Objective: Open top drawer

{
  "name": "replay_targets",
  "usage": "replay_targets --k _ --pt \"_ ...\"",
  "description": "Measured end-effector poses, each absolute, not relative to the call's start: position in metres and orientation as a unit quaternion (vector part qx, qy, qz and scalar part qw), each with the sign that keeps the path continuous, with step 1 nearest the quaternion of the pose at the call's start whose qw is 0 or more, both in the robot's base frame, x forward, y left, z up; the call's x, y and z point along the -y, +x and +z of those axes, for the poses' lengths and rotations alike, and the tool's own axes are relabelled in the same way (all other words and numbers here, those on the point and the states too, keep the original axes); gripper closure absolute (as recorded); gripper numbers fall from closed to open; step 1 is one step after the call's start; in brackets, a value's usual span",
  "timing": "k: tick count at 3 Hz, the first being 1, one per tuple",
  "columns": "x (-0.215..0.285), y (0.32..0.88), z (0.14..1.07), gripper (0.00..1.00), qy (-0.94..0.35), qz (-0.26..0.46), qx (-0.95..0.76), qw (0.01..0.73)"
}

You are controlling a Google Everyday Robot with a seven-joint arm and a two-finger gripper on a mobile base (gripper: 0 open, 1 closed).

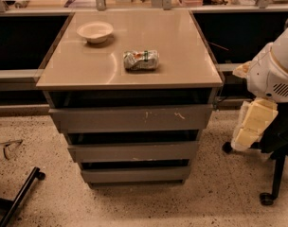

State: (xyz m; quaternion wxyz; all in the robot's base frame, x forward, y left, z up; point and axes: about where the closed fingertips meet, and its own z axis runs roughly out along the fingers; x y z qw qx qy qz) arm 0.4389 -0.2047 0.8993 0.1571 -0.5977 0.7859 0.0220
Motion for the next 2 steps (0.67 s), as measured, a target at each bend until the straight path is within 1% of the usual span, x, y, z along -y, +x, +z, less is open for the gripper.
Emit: replay_targets --k 1,2 --pt "0.2 0.442 0.89 0.0 -0.601 0.031 -0.784 0.15" --pt "0.173 0.457 0.844 0.0 -0.626 0.061 -0.766 0.128"
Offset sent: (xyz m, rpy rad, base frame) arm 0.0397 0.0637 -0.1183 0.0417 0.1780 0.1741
